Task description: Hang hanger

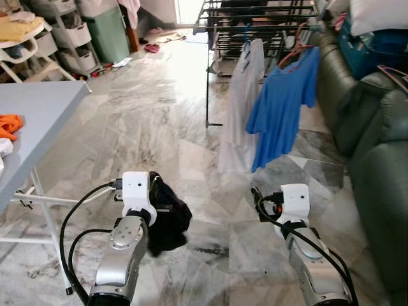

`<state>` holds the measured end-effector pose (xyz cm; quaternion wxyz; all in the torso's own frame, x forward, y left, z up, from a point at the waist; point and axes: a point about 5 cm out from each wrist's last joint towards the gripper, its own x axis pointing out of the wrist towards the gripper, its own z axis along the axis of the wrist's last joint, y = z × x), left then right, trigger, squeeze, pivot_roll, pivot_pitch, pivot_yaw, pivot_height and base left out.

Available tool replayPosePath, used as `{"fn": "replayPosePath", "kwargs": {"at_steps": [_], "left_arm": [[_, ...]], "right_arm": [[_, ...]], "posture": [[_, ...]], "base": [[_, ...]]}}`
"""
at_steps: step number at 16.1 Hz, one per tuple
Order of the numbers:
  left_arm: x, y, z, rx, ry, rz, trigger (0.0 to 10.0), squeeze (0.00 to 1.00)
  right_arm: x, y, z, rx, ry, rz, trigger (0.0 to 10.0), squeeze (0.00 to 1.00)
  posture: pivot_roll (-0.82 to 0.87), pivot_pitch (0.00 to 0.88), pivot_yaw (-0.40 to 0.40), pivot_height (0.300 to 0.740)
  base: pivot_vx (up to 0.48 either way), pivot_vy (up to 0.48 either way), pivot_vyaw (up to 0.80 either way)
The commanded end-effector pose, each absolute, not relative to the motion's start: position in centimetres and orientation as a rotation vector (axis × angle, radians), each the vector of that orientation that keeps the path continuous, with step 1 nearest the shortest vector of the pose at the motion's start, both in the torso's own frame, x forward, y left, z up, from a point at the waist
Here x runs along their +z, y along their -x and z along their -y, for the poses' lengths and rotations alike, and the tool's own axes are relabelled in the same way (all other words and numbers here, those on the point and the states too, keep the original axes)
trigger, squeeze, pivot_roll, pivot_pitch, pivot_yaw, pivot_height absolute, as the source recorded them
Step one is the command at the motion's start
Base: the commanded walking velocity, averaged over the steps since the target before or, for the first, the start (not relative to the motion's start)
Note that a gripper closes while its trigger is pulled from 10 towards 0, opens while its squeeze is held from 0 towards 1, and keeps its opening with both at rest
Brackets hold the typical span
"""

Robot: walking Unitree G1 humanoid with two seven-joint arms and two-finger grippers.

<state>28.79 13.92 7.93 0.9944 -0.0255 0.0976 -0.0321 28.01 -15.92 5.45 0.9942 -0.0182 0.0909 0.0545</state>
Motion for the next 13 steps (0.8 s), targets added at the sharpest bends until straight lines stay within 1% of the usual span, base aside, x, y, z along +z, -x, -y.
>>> {"fn": "replayPosePath", "kwargs": {"at_steps": [1, 4, 13], "left_arm": [[9.23, -29.20, -14.07, -0.054, 0.049, -0.146, 10.0, 0.00], [9.24, -29.31, -13.94, -0.053, 0.053, -0.152, 10.0, 0.00], [9.14, -29.63, -13.64, -0.063, 0.041, -0.172, 10.0, 0.00]], "right_arm": [[5.45, -28.08, 15.59, 0.124, 0.043, -0.182, 10.0, 0.00], [5.40, -28.13, 15.60, 0.129, 0.044, -0.186, 10.0, 0.00], [5.16, -28.35, 15.36, 0.136, 0.045, -0.195, 10.0, 0.00]], "posture": [[-0.02, 0.000, 0.078, 0.740], [-0.02, 0.000, 0.080, 0.740], [-0.02, 0.000, 0.081, 0.740]], "base": [[0.281, 0.000, 0.00], [0.277, 0.000, 0.00], [0.000, 0.000, 0.00]]}}
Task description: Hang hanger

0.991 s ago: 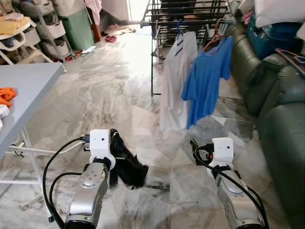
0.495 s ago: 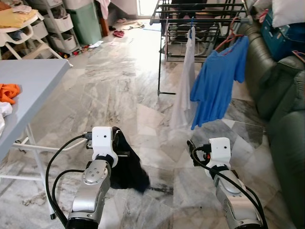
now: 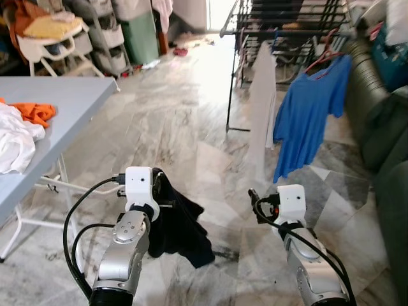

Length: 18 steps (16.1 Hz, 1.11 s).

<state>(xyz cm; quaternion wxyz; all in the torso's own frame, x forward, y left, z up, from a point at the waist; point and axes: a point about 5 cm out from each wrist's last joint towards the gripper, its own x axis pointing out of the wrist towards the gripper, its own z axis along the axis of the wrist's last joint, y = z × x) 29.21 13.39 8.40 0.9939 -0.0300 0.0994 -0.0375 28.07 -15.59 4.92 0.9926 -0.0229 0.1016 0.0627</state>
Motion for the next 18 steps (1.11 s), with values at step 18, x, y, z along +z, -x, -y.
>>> {"fn": "replayPosePath", "kwargs": {"at_steps": [18], "left_arm": [[9.2, -30.3, -13.5, -0.113, 0.049, -0.148, 10.0, 0.00]], "right_arm": [[6.2, -28.7, 15.4, 0.157, 0.065, -0.137, 10.0, 0.00]], "posture": [[-0.04, 0.000, 0.063, 0.740]], "base": [[0.164, 0.043, 0.00]]}}
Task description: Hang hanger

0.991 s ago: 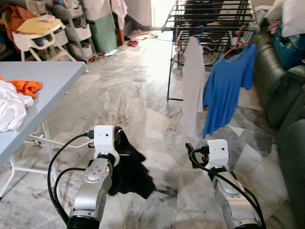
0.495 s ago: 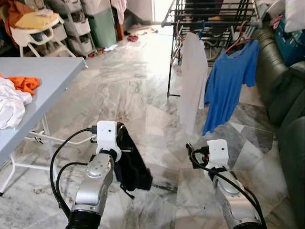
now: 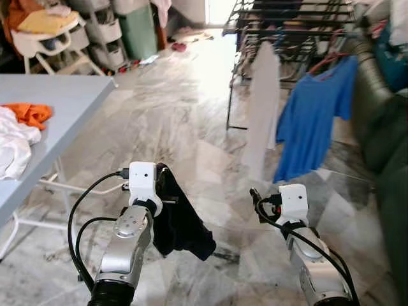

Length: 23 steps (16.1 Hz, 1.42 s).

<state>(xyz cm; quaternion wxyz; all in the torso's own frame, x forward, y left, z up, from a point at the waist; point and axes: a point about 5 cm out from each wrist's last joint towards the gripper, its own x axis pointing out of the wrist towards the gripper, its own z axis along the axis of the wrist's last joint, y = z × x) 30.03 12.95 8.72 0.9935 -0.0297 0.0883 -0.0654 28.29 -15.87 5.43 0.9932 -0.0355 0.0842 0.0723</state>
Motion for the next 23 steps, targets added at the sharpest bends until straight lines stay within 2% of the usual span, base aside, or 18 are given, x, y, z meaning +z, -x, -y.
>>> {"fn": "replayPosePath", "kwargs": {"at_steps": [1, 5, 16, 21, 23], "left_arm": [[9.14, -30.25, -13.42, -0.113, 0.050, -0.146, 10.0, 0.00], [8.85, -30.06, -13.25, -0.116, 0.054, -0.146, 10.0, 0.00], [8.37, -29.99, -13.10, -0.130, 0.045, -0.152, 10.0, 0.00], [8.26, -29.91, -13.00, -0.123, 0.037, -0.154, 10.0, 0.00], [8.24, -29.84, -12.97, -0.123, 0.038, -0.154, 10.0, 0.00]], "right_arm": [[6.40, -28.83, 15.31, 0.160, 0.064, -0.131, 10.0, 0.00], [6.76, -29.05, 15.20, 0.160, 0.062, -0.119, 10.0, 0.00], [6.95, -28.90, 15.24, 0.142, 0.060, -0.109, 10.0, 0.00], [7.05, -28.82, 15.20, 0.151, 0.068, -0.099, 10.0, 0.00], [7.06, -28.75, 15.17, 0.150, 0.070, -0.097, 10.0, 0.00]], "posture": [[-0.04, 0.000, 0.063, 0.740], [-0.04, 0.000, 0.058, 0.740], [-0.04, 0.000, 0.068, 0.740], [-0.04, 0.000, 0.070, 0.740], [-0.04, 0.000, 0.069, 0.740]], "base": [[0.379, 0.292, 0.00], [0.377, 0.297, -0.11], [0.355, 0.323, -0.61], [0.355, 0.322, 0.00], [0.354, 0.322, 0.70]]}}
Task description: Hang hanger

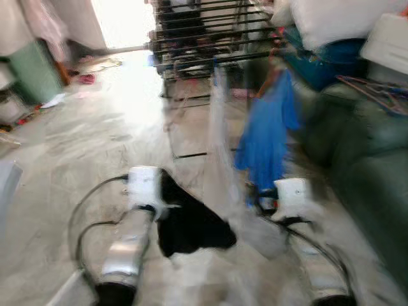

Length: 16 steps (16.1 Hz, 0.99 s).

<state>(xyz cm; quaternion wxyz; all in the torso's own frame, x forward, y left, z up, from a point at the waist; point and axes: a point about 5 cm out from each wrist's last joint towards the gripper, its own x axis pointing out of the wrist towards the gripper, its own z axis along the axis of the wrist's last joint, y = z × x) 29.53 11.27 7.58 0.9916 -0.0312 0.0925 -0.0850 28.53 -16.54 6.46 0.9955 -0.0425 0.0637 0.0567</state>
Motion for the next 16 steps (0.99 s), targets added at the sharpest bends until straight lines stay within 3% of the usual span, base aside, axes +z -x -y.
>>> {"fn": "replayPosePath", "kwargs": {"at_steps": [1, 4, 10, 13, 16], "left_arm": [[8.23, -29.84, -12.97, -0.121, 0.040, -0.154, 10.0, 0.00], [8.25, -29.83, -13.06, -0.114, 0.041, -0.153, 10.0, 0.00], [8.13, -29.73, -12.88, -0.119, 0.041, -0.156, 10.0, 0.00], [8.11, -29.75, -12.93, -0.116, 0.037, -0.158, 10.0, 0.00], [8.38, -29.83, -13.20, -0.084, 0.005, -0.138, 10.0, 0.00]], "right_arm": [[7.04, -28.78, 15.15, 0.150, 0.070, -0.098, 10.0, 0.00], [7.03, -28.80, 15.13, 0.152, 0.070, -0.100, 10.0, 0.00], [7.05, -29.06, 15.30, 0.122, 0.067, -0.104, 10.0, 0.00], [7.04, -29.18, 15.48, 0.110, 0.071, -0.106, 10.0, 0.00], [7.16, -29.30, 15.55, 0.105, 0.070, -0.101, 10.0, 0.00]], "posture": [[-0.04, 0.000, 0.069, 0.740], [-0.04, 0.000, 0.068, 0.740], [-0.04, 0.000, 0.065, 0.740], [-0.04, 0.000, 0.067, 0.740], [-0.03, 0.000, 0.069, 0.740]], "base": [[0.356, 0.322, 0.73], [0.354, 0.325, 0.56], [0.349, 0.329, 0.00], [0.344, 0.335, -0.80], [0.000, 0.102, 0.00]]}}
